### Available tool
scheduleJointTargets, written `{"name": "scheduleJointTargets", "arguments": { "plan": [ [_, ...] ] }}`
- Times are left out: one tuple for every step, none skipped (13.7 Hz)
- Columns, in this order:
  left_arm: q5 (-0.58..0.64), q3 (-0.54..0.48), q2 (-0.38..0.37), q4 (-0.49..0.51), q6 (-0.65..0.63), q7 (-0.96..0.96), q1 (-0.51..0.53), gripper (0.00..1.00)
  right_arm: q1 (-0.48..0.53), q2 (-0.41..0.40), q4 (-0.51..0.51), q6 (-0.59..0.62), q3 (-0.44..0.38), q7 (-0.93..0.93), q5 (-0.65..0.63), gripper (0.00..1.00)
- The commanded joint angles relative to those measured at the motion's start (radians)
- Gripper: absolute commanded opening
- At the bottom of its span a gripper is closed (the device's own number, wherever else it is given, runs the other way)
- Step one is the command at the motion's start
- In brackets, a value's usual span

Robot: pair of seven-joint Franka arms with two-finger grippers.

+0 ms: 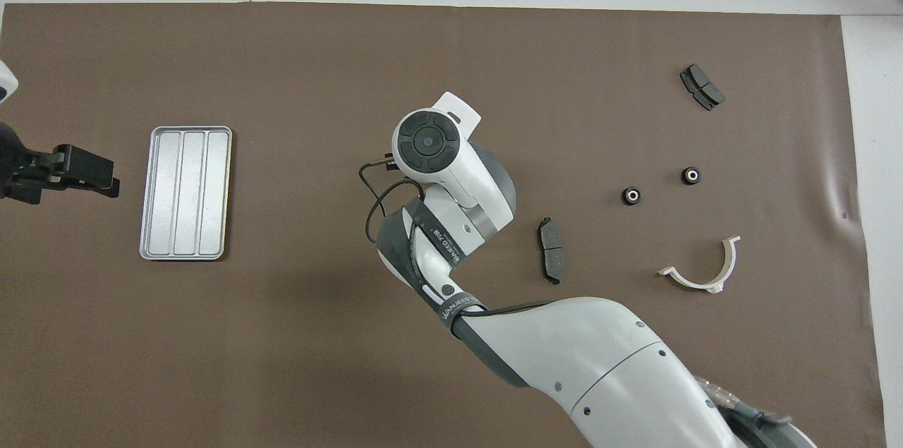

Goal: Place bearing gear from tray to pile

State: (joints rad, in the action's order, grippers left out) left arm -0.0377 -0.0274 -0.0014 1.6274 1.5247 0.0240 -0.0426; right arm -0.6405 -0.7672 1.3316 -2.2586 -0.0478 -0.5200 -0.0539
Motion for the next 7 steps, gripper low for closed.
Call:
{"name": "scheduleJointTargets", "arguments": {
  "plan": [
    [0.001, 0.007, -0.049, 0.049, 0.025, -0.019, 0.010, 1.00, -0.001, 0.006, 0.017, -0.004, 0.003, -0.002, -0.010, 0.28],
    [0.013, 0.007, -0.055, 0.057, 0.031, -0.019, 0.007, 1.00, -0.001, 0.006, 0.017, -0.002, 0.003, -0.002, -0.010, 0.23],
    [0.040, 0.007, -0.057, 0.060, 0.046, -0.021, 0.006, 1.00, -0.001, 0.008, 0.017, -0.002, 0.003, -0.002, -0.010, 0.09],
    [0.044, 0.007, -0.057, 0.063, 0.069, -0.021, 0.010, 1.00, 0.001, 0.008, 0.015, -0.001, 0.003, -0.002, -0.010, 0.00],
    [0.044, 0.007, -0.057, 0.068, 0.095, -0.022, 0.013, 1.00, 0.002, 0.011, 0.008, 0.007, 0.003, -0.002, -0.009, 0.00],
    [0.045, 0.006, -0.055, 0.071, 0.126, -0.039, 0.013, 1.00, 0.013, 0.015, 0.002, 0.017, 0.003, 0.000, -0.009, 0.00],
    [0.047, 0.006, -0.055, 0.071, 0.133, -0.076, 0.015, 1.00, 0.025, 0.035, 0.001, 0.022, 0.002, 0.000, -0.004, 0.00]
  ]
}}
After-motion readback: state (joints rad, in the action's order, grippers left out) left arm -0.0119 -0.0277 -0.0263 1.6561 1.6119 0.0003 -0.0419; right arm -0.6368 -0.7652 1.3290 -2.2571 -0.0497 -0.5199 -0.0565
